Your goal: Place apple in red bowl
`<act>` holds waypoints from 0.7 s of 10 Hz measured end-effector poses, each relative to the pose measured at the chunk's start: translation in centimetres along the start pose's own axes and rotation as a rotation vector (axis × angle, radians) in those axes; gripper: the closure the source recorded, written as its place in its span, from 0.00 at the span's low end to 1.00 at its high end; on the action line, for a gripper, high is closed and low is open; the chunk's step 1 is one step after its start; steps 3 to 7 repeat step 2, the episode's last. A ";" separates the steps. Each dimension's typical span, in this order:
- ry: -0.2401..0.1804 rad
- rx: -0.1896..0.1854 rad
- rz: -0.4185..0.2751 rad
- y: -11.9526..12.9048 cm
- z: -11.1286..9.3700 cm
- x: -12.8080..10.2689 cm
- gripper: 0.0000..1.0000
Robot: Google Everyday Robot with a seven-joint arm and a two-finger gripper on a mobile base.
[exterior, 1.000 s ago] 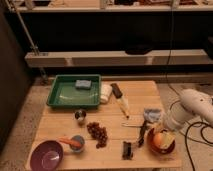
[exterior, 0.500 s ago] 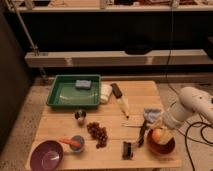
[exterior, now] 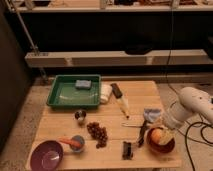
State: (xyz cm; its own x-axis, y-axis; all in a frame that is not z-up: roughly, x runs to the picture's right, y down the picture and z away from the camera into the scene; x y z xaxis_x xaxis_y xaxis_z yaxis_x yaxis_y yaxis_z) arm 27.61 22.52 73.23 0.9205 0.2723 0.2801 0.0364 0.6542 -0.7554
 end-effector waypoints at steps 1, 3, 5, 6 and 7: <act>0.000 0.000 -0.001 0.0 0.0 0.0 0.25; 0.000 -0.001 -0.002 -0.1 0.0 -0.1 0.25; 0.000 -0.001 -0.002 -0.1 0.0 -0.1 0.25; 0.000 -0.001 -0.002 -0.1 0.0 -0.1 0.25; 0.000 -0.001 -0.002 -0.1 0.0 -0.1 0.25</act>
